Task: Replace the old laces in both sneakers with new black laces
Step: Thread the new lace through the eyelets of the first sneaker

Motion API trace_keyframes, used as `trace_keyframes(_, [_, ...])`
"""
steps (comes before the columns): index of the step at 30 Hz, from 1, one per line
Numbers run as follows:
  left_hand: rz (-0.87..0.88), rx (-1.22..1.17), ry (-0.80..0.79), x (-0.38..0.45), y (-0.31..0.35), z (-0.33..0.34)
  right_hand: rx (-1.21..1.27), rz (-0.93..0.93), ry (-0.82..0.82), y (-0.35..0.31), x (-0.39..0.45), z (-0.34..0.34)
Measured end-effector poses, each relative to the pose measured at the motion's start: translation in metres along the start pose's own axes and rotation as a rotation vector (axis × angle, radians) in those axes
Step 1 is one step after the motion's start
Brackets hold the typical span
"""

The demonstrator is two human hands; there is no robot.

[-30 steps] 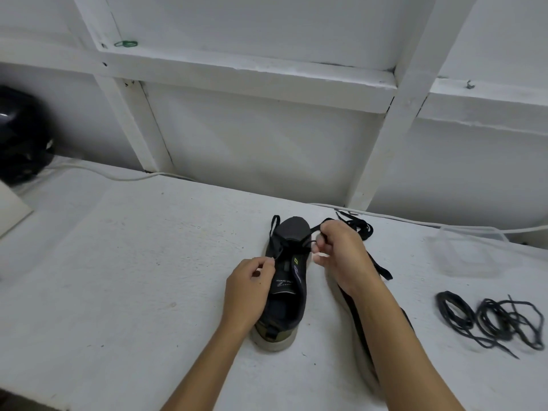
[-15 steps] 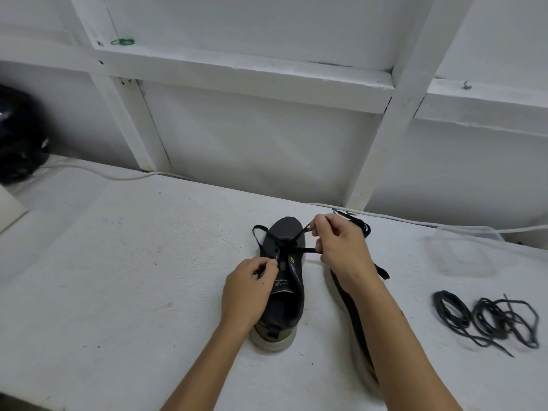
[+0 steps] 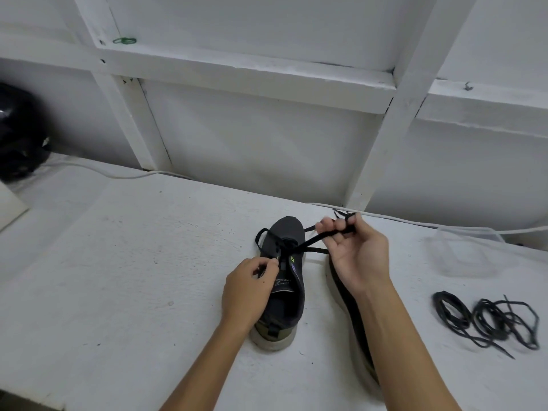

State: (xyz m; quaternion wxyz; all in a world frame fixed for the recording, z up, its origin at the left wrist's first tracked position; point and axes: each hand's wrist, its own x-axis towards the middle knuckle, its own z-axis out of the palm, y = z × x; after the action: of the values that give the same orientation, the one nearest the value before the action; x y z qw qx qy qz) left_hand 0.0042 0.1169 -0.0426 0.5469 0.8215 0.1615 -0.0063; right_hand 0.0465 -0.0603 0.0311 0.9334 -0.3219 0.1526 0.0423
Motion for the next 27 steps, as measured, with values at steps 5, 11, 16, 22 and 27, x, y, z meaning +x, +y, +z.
trace_keyframes(5, [-0.011,0.012,0.006,0.000,0.000,0.000,-1.258,-0.134,0.054,0.002,0.002,0.002])
trace_keyframes(11, [-0.003,0.027,0.009,0.001,0.000,0.001,-1.961,0.038,-0.156,0.025,0.012,0.000])
trace_keyframes(16, [-0.027,0.007,0.010,0.002,-0.002,0.001,-1.289,0.006,-0.250,0.005,0.002,0.010])
trace_keyframes(22, [-0.039,0.061,0.004,0.003,-0.003,0.000,-0.358,-0.073,-0.189,-0.018,0.000,0.015])
trace_keyframes(27, [-0.041,0.112,0.010,0.004,-0.002,-0.001,0.025,-0.198,-0.108,-0.041,-0.005,0.026])
